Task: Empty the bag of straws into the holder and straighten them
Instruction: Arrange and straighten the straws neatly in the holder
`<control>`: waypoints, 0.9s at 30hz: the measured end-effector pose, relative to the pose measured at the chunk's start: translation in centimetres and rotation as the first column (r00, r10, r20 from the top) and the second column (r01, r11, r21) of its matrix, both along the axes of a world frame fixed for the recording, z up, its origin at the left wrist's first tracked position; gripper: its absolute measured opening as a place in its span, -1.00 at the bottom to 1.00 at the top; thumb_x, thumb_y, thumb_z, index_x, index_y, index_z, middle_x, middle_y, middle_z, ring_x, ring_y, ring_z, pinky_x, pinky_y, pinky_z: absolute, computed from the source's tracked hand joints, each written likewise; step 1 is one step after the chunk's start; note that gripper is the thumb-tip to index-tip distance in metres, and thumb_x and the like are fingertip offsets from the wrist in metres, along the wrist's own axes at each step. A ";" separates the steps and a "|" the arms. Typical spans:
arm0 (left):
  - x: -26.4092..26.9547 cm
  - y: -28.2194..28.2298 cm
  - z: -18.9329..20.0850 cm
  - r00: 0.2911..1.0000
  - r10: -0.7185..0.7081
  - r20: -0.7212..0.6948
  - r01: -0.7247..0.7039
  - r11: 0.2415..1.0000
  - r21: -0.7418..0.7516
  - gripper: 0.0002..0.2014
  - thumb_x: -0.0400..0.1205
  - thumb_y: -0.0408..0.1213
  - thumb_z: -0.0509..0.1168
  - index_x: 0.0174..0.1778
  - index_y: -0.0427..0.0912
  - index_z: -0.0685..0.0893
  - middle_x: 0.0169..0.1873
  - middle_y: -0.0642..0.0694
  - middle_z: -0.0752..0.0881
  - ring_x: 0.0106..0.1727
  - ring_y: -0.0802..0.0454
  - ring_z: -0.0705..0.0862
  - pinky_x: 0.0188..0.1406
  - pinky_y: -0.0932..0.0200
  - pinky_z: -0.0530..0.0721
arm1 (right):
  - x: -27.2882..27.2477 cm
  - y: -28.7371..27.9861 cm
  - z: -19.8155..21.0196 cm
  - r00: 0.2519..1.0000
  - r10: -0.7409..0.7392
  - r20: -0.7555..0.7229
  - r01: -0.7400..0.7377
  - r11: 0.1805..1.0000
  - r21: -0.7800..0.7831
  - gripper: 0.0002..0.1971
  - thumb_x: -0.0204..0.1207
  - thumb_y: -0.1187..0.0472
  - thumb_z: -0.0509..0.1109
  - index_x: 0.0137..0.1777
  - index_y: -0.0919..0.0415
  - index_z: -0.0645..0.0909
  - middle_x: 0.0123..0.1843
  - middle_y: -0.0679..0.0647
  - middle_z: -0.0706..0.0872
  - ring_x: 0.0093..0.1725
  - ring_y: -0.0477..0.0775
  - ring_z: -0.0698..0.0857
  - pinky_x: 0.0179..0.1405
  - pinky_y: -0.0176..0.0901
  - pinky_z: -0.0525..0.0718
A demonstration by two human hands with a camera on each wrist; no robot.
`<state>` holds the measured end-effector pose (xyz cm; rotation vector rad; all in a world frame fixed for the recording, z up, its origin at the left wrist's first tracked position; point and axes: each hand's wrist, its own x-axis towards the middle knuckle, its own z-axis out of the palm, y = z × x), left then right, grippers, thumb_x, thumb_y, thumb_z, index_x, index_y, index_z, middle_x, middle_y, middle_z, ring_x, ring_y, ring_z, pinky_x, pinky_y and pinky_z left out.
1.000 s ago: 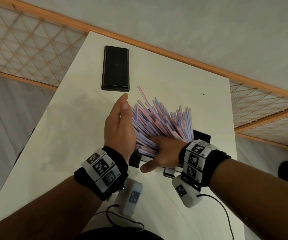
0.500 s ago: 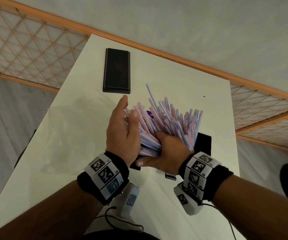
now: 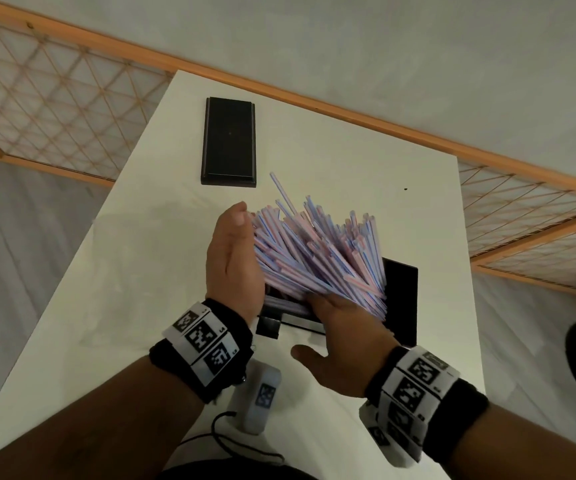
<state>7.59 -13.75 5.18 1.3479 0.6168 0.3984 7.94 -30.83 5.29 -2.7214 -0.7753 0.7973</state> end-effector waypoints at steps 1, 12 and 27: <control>0.0 0.0 -0.1 1.000 0.006 0.002 -0.006 1.000 0.016 -0.37 0.68 0.23 0.00 0.48 -0.13 0.56 0.19 0.02 0.72 0.33 0.00 0.70 0.45 -0.20 0.63 | 0.1 0.2 -0.1 1.000 -0.001 -0.012 0.001 1.000 -0.009 -0.30 0.42 -0.33 0.35 0.49 0.02 0.38 0.33 -0.03 0.61 0.31 0.09 0.61 0.28 0.05 0.65; 0.0 0.4 -0.7 1.000 0.025 0.014 -0.024 0.998 -0.052 -0.29 0.50 0.41 0.11 0.46 0.04 0.52 0.38 -0.03 0.65 0.45 -0.02 0.62 0.52 -0.20 0.56 | 3.3 3.0 0.5 0.985 -0.016 -0.170 -0.005 0.992 -0.127 -0.45 0.37 -0.26 0.52 0.26 0.00 0.55 0.11 -0.01 0.71 0.11 0.12 0.69 -0.04 -0.16 0.58; 0.0 0.7 -0.3 0.998 -0.035 0.061 0.035 0.999 0.005 -0.55 0.56 -0.15 0.53 0.30 -0.20 0.58 -0.04 0.08 0.75 -0.09 0.31 0.78 -0.11 0.39 0.70 | 4.8 5.7 -0.7 0.914 0.004 -0.406 0.021 0.998 0.058 -0.39 0.19 -0.24 0.59 0.21 -0.04 0.57 0.08 -0.06 0.76 0.03 0.02 0.75 0.14 0.14 0.73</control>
